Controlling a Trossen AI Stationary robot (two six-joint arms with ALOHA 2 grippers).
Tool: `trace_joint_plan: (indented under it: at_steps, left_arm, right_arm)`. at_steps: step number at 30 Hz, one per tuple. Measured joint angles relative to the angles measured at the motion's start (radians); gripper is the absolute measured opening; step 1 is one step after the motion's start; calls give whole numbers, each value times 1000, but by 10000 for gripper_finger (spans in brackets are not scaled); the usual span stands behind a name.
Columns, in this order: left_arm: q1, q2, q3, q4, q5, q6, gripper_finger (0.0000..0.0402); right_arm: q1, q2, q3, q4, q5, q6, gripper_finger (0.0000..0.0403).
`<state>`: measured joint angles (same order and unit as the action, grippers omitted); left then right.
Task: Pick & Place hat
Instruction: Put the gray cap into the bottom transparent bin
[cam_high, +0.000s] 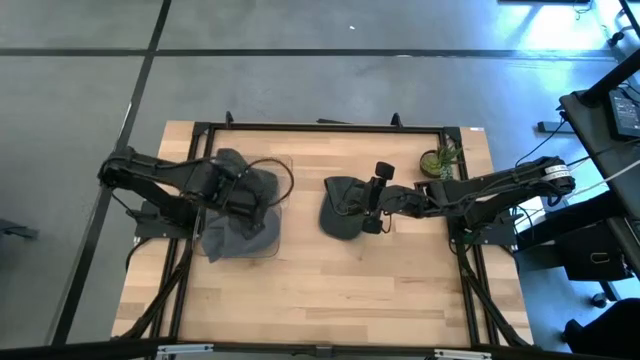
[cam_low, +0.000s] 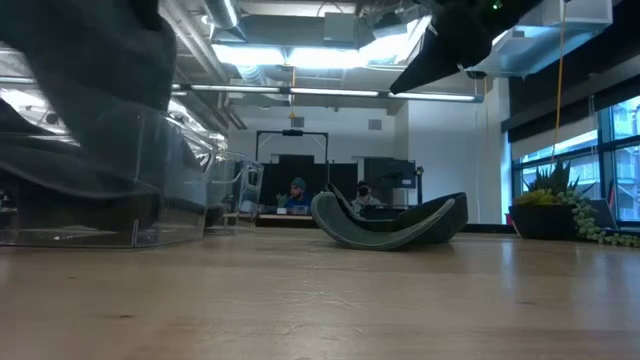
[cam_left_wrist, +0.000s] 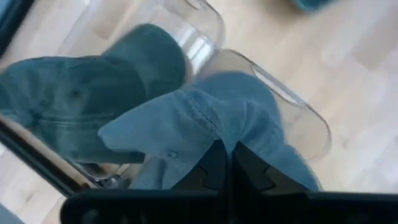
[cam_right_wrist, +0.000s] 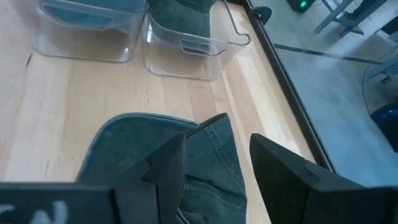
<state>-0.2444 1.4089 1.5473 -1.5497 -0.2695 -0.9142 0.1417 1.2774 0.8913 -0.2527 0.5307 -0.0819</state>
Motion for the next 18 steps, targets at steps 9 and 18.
trace_joint_plan:
  at_steps: [9, 18]
  left_arm:
    - [-44, 4, -188, -22, 85, -98, 4]
    - [-34, 4, -297, -21, 114, -129, 4]
  right_arm:
    - [0, 0, 0, 0, 0, -28, 180]
    - [0, 0, 0, 0, -1, -7, 180]
